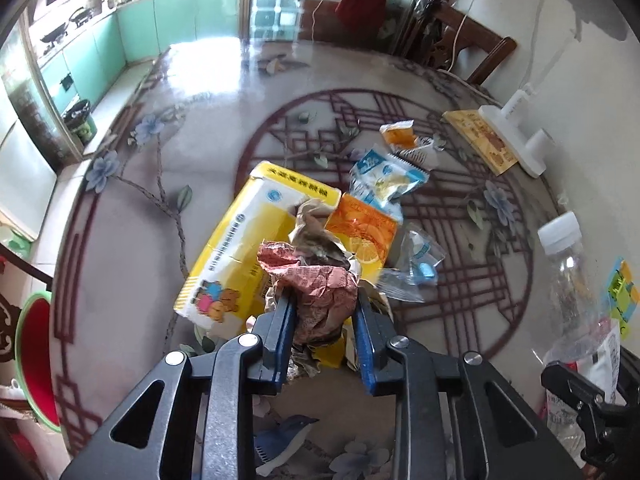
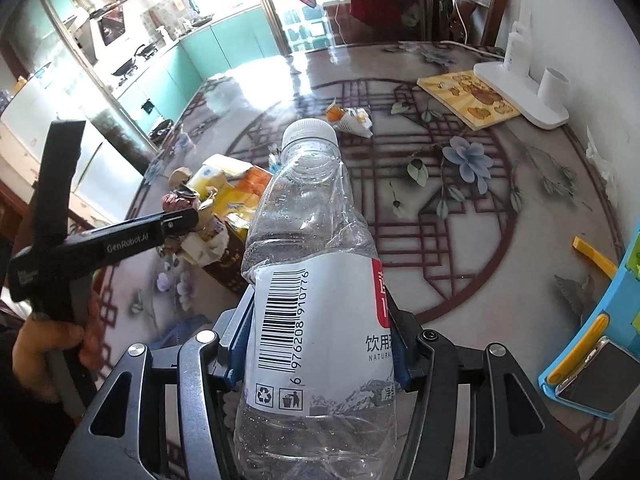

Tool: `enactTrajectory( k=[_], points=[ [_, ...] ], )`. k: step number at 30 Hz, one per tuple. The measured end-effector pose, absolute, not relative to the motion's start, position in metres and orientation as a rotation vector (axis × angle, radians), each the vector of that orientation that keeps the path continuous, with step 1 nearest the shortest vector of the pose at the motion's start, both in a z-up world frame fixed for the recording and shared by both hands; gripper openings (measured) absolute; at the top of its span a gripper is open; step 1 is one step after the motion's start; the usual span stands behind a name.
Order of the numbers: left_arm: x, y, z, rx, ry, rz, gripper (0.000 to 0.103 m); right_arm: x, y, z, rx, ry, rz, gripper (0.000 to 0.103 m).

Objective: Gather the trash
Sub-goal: 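Grasp the brown crumpled paper with the left gripper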

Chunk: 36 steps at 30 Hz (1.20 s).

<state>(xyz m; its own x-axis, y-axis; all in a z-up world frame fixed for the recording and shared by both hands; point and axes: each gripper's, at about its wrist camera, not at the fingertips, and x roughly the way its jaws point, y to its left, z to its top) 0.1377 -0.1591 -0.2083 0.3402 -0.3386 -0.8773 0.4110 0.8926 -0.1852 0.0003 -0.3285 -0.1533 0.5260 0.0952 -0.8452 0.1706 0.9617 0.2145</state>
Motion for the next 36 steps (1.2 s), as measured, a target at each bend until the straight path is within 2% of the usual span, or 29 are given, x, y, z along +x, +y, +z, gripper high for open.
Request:
enactTrajectory(
  k=[17,36],
  points=[
    [0.080,-0.086,-0.112,0.049,0.882,-0.493,0.025,0.016,-0.275,-0.098,0.160,0.862,-0.085,0.054],
    [0.079,-0.007,-0.098,0.028,0.838,-0.438,0.025,0.026,-0.203,-0.073,0.057,0.778,-0.091,0.054]
  ],
)
